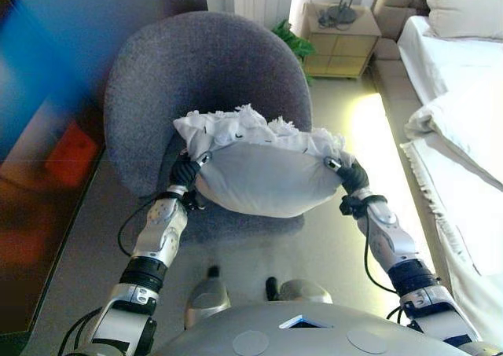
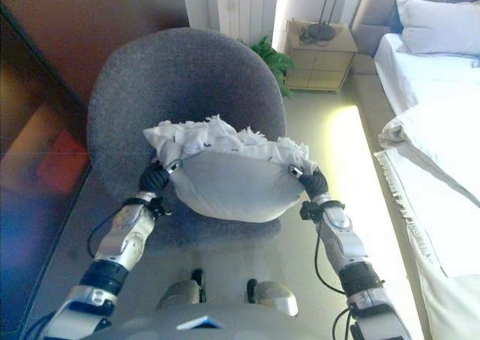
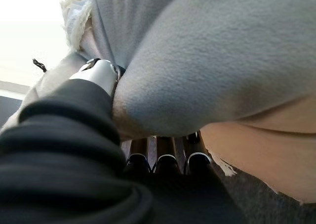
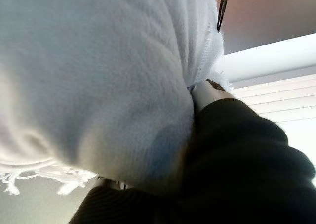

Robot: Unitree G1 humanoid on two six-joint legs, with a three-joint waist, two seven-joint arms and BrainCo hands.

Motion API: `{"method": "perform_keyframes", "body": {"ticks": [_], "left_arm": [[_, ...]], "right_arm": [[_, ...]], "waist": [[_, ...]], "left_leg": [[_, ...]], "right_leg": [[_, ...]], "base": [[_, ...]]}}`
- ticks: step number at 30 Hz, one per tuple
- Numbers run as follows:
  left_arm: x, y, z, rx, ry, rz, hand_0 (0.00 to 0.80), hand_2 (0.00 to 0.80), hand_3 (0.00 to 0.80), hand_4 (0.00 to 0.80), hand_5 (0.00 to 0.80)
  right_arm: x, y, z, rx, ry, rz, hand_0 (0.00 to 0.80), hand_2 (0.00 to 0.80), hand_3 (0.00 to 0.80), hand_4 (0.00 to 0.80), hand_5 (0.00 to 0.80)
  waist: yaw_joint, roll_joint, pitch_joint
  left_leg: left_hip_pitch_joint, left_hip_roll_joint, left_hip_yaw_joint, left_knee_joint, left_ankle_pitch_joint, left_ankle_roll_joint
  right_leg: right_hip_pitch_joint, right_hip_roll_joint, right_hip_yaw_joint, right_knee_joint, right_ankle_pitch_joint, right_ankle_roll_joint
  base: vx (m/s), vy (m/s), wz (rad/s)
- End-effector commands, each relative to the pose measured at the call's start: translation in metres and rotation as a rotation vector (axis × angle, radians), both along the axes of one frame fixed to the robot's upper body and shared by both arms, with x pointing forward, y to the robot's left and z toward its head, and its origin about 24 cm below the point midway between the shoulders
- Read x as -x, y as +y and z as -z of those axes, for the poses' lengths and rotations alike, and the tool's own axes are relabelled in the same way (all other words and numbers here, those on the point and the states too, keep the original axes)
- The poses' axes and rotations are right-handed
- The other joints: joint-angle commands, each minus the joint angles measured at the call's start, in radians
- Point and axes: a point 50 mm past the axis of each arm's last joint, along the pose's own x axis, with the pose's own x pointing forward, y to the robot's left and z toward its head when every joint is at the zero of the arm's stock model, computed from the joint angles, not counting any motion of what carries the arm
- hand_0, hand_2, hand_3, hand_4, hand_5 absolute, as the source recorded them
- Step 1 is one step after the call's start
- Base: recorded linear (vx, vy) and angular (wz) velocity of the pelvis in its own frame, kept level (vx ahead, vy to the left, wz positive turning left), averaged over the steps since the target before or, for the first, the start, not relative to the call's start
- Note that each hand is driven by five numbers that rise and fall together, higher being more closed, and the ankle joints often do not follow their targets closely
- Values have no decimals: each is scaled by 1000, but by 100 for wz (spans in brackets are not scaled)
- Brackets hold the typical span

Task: Pick up the cushion and take it to the sofa

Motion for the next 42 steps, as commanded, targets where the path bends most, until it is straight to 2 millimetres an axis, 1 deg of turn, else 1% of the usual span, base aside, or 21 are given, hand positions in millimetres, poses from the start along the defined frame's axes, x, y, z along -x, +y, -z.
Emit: {"method": "perform_keyframes", "body": {"ticks": [1,5,6,8,10,11,13,16,17,18,19,20,22,24,25,27,30,33,34,37,42], "left_arm": [[-22,-22,-45,74,-244,86,800,800,800,800,800],[-26,-22,-48,52,-252,83,800,800,800,800,800],[-27,-23,-50,35,-260,93,800,800,800,800,800],[-29,-23,-51,17,-263,106,800,800,800,800,800],[-30,-21,-50,10,-253,110,800,800,800,800,800],[-30,-21,-51,10,-248,112,800,800,800,800,800],[-32,-22,-52,9,-237,121,800,800,800,800,800],[-37,-27,-55,11,-231,115,800,800,800,800,800],[-41,-28,-57,15,-233,109,800,800,800,800,800],[-44,-29,-59,20,-242,104,800,800,800,800,800],[-46,-30,-61,21,-249,102,800,800,800,800,800],[-52,-34,-67,18,-266,109,800,800,800,800,800],[-62,-42,-80,5,-303,126,800,800,800,800,800],[-69,-47,-95,-23,-353,137,800,800,800,800,800],[-71,-47,-98,-28,-363,138,800,800,800,800,800],[-75,-49,-105,-50,-385,135,800,800,800,800,800],[-80,-53,-110,-46,-394,127,800,800,800,800,800],[-87,-58,-120,-40,-408,125,800,800,800,800,800],[-91,-62,-127,-40,-421,121,800,800,800,800,800],[-97,-69,-139,-37,-445,113,800,800,800,800,800],[-99,-72,-150,-43,-474,99,800,800,800,800,800]], "right_arm": [[-19,20,-42,-86,-218,-47,800,800,800,800,800],[-24,26,-49,-89,-242,-59,800,800,800,800,800],[-28,30,-52,-98,-251,-51,800,800,800,800,800],[-31,36,-54,-124,-251,-38,800,800,800,800,800],[-32,40,-52,-158,-232,-34,800,800,800,800,800],[-32,41,-51,-166,-226,-32,800,800,800,800,800],[-31,42,-49,-175,-217,-32,800,800,800,800,800],[-36,42,-53,-184,-230,-39,800,800,800,800,800],[-41,42,-57,-190,-236,-39,800,800,800,800,800],[-48,43,-64,-195,-242,-39,800,800,800,800,800],[-53,43,-67,-195,-247,-41,800,800,800,800,800],[-62,45,-77,-190,-265,-37,800,800,800,800,800],[-74,46,-94,-181,-305,-37,800,800,800,800,800],[-83,49,-112,-181,-362,-49,800,800,800,800,800],[-84,50,-116,-186,-373,-53,800,800,800,800,800],[-86,54,-128,-208,-405,-74,800,800,800,800,800],[-90,58,-136,-190,-429,-79,800,800,800,800,800],[-96,59,-149,-167,-461,-75,800,800,800,800,800],[-100,61,-158,-161,-481,-73,800,800,800,800,800],[-105,64,-168,-140,-506,-67,800,800,800,800,800],[-105,72,-177,-111,-534,-102,800,800,800,800,800]], "waist": [[10,4,-37],[5,22,-38],[15,29,-33],[24,38,-21],[29,42,-12],[32,42,-11],[34,36,-8],[26,21,14],[23,14,28],[20,7,50],[21,6,59],[27,-6,80],[31,-19,109],[32,-24,146],[31,-23,151],[27,-18,176],[22,-16,190],[19,-11,207],[18,-9,218],[15,-5,233],[12,-4,249]], "left_leg": [[-4,-15,58,-17,120,-29],[36,-40,69,-38,98,-3],[34,-48,75,-28,87,10],[40,-52,84,-18,71,24],[65,-58,89,-18,58,32],[74,-63,90,-20,55,33],[89,-72,86,-15,44,29],[86,-65,83,30,18,8],[78,-58,87,56,2,1],[62,-41,89,97,-14,-3],[48,-31,88,122,-22,-5],[-11,-17,76,204,-44,-10],[-100,1,66,306,-69,-17],[-178,29,61,388,-92,-25],[-195,36,59,406,-99,-26],[-242,44,54,471,-126,-20],[-290,48,42,533,-149,-19],[-328,52,30,572,-162,-27],[-345,52,23,582,-161,-32],[-366,48,9,585,-153,-42],[-359,43,-1,560,-131,-57]], "right_leg": [[50,-25,-79,-11,48,68],[0,-50,-115,100,61,92],[-26,-64,-149,192,66,102],[-83,-79,-176,346,83,116],[-125,-100,-197,417,112,114],[-130,-115,-208,406,119,111],[-131,-147,-225,311,129,107],[-148,-180,-215,162,142,117],[-164,-193,-207,136,164,125],[-199,-202,-186,159,175,135],[-217,-201,-175,178,164,137],[-239,-197,-167,196,133,140],[-273,-193,-167,229,113,137],[-324,-182,-172,297,79,129],[-337,-179,-173,314,69,126],[-396,-177,-175,413,27,110],[-446,-181,-176,494,-7,99],[-479,-185,-177,540,-28,94],[-494,-185,-177,552,-32,92],[-509,-183,-176,558,-34,90],[-499,-170,-177,536,-31,89]], "base": [[181,188,-53],[143,171,-32],[108,134,-7],[114,123,-8],[146,75,-11],[156,20,-11],[142,-49,-9],[48,-144,-8],[-24,-151,-4],[-44,-127,-2],[-96,-163,7],[-139,-190,4],[-171,-192,-4],[-199,-126,2],[-170,-61,-5],[-65,-10,-6],[1,-5,2],[-9,-39,4],[-25,-47,4],[-11,-41,3],[46,-35,0]]}}
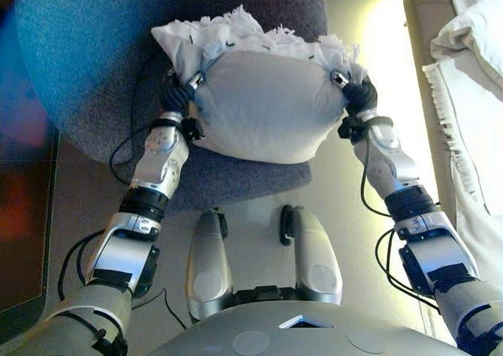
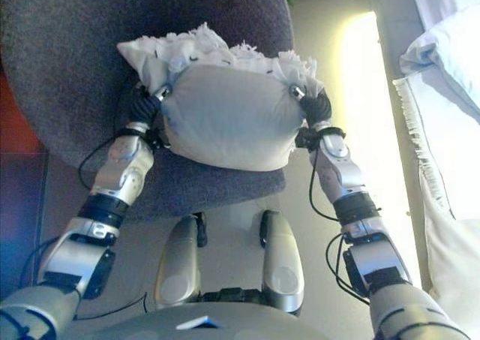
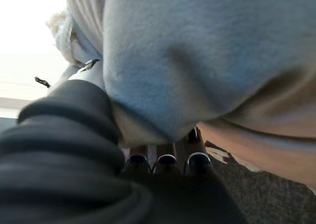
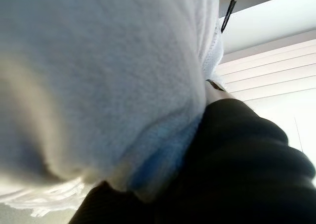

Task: Pick up the cushion and take it to the sofa

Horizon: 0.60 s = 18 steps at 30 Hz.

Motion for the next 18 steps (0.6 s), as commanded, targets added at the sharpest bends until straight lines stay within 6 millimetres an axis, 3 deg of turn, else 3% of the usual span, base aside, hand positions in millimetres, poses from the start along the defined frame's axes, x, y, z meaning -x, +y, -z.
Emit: {"method": "perform_keyframes", "body": {"ticks": [1,5,9,18], "left_arm": [[-4,-59,-39,13,-171,189,800,800,800,800,800],[-8,-48,-42,-19,-166,130,800,800,800,800,800],[-20,-36,-59,-23,-178,88,800,800,800,800,800],[-46,-55,-118,-5,-222,148,800,800,800,800,800]], "right_arm": [[-4,52,-56,-35,-239,-176,800,800,800,800,800],[-2,60,-56,-26,-231,-205,800,800,800,800,800],[-7,67,-65,-140,-209,-258,800,800,800,800,800],[-28,66,-91,-165,-199,-240,800,800,800,800,800]], "waist": [[-7,1,-7],[-10,3,-14],[-18,14,-35],[-37,30,-56]], "left_leg": [[27,-21,-21,1,5,3],[73,-12,-13,-56,37,-8],[120,0,-1,-122,71,-24],[124,24,2,-144,90,-51]], "right_leg": [[78,-26,11,-109,123,23],[126,-18,5,-166,137,23],[176,-8,2,-230,144,20],[195,-2,-10,-263,139,16]], "base": [[87,-30,-2],[125,-30,-5],[124,-20,-10],[58,-24,-7]]}}
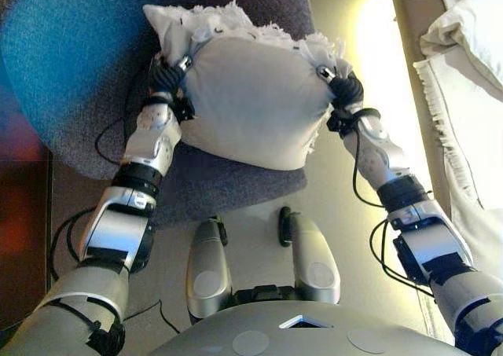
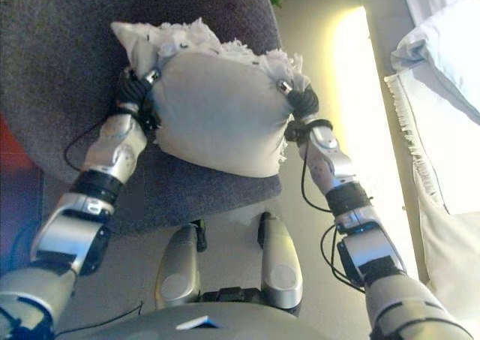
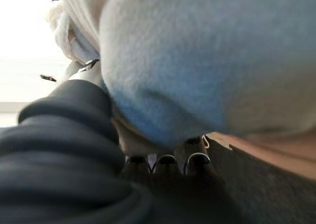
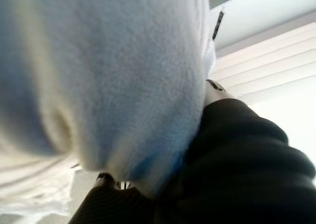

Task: Pick up the cushion and take it to the sofa

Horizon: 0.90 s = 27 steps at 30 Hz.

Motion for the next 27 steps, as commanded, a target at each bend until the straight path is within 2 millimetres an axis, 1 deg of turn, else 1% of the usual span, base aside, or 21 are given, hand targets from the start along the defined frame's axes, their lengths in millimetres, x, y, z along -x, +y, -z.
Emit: {"method": "perform_keyframes", "body": {"ticks": [1,3,5,9,10,11,19,24,26,27], "left_arm": [[-11,-71,-84,60,-276,264,800,800,800,800,800],[-14,-79,-89,77,-263,279,800,800,800,800,800],[-17,-81,-90,90,-237,267,800,800,800,800,800],[-20,-75,-83,126,-185,220,800,800,800,800,800],[-21,-74,-81,131,-178,207,524,524,524,524,524],[-21,-72,-80,135,-172,196,0,0,0,0,0],[-21,-56,-74,133,-158,118,0,0,0,0,0],[-18,-44,-75,144,-193,123,0,0,0,0,0],[-16,-35,-74,136,-207,96,0,0,0,0,0],[-14,-28,-73,128,-212,82,0,0,0,0,0]], "right_arm": [[-11,49,-85,-122,-276,-189,800,800,800,800,800],[-16,50,-87,-133,-252,-187,800,800,800,800,800],[-20,52,-82,-138,-203,-175,800,800,800,800,800],[-25,53,-68,-94,-111,-150,800,800,800,800,800],[-26,53,-67,-90,-101,-148,471,471,471,471,471],[-26,53,-65,-91,-93,-148,0,0,0,0,0],[-24,48,-60,-106,-85,-132,0,0,0,0,0],[-21,35,-61,-114,-106,-108,0,0,0,0,0],[-19,30,-59,-110,-109,-93,0,0,0,0,0],[-19,25,-58,-110,-109,-80,0,0,0,0,0]], "waist": [[-14,34,-64],[-14,34,-59],[-17,34,-54],[-22,36,-45],[-23,36,-42],[-24,36,-40],[-27,31,-36],[-24,27,-55],[-20,28,-63],[-18,28,-69]], "left_leg": [[-21,15,-44,-17,70,-39],[-35,17,-51,-2,65,-43],[-44,19,-56,5,67,-46],[-50,20,-63,17,63,-49],[-52,21,-63,20,64,-49],[-55,22,-63,22,64,-50],[-27,30,-58,2,73,-52],[1,36,-55,-36,95,-55],[14,37,-55,-50,100,-55],[23,36,-56,-61,103,-54]], "right_leg": [[75,-21,-21,-126,106,6],[63,-24,-22,-114,102,6],[51,-27,-24,-102,102,6],[38,-28,-19,-82,93,3],[35,-29,-18,-80,92,2],[32,-30,-17,-77,92,1],[53,-31,-17,-83,90,3],[89,-27,-23,-124,103,4],[106,-25,-24,-139,104,4],[116,-24,-24,-150,105,4]], "base": [[22,-55,-11],[7,-57,-5],[11,-29,-4],[33,4,-10],[24,8,-4],[0,0,0],[52,-6,-3],[73,-15,-2],[79,6,-1],[80,5,0]]}}
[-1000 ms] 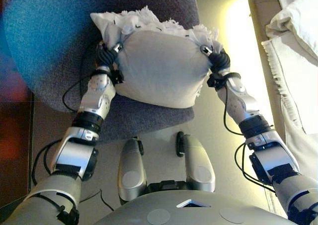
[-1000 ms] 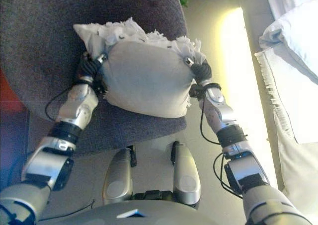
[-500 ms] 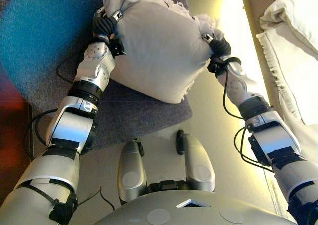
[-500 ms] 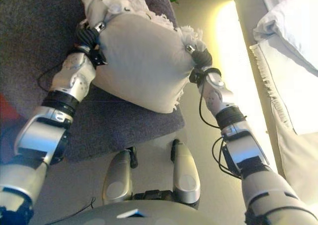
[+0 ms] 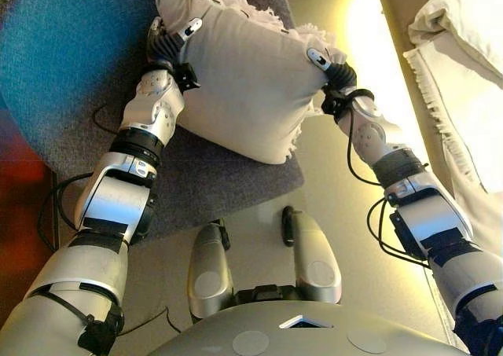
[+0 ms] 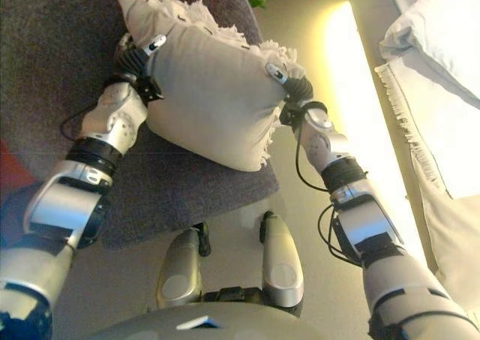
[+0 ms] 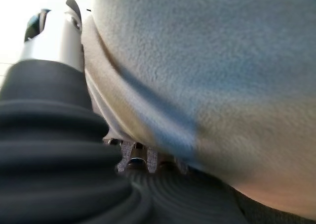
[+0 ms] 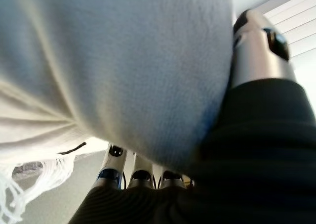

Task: Pick up the cushion and take it to the sofa

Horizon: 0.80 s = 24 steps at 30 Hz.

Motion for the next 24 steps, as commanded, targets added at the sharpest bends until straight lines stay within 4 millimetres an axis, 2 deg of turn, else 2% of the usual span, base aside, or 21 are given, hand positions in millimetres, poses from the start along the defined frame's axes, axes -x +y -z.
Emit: {"method": "perform_keyframes", "body": {"ticks": [1,8,13,20,24], "left_arm": [[0,-20,-50,-17,-239,111,0,0,0,0,0],[12,26,-45,-109,-266,-9,0,0,0,0,0],[21,51,-41,-149,-275,-78,0,0,0,0,0],[40,75,-37,-185,-316,-92,0,0,0,0,0],[57,75,-25,-142,-350,-38,0,0,0,0,0]], "right_arm": [[-2,12,-51,-86,-197,-50,0,0,0,0,0],[2,-36,-41,-108,-171,101,0,0,0,0,0],[9,-69,-33,-101,-159,172,0,0,0,0,0],[29,-108,-21,-72,-186,276,0,0,0,0,0],[46,-120,-6,-57,-194,326,0,0,0,0,0]], "waist": [[7,6,-77],[20,11,-130],[22,17,-181],[34,19,-247],[38,15,-269]], "left_leg": [[-13,31,-67,-53,106,-44],[60,29,-51,-145,137,-42],[127,24,-32,-252,173,-40],[206,-9,-25,-381,200,-30],[237,-21,-13,-406,196,-22]], "right_leg": [[117,-26,-37,-173,102,13],[201,-9,-38,-273,116,11],[267,8,-38,-364,130,12],[352,17,-44,-478,157,26],[375,13,-50,-514,176,34]], "base": [[82,3,0],[88,12,2],[99,31,5],[58,59,5],[-1,40,7]]}}
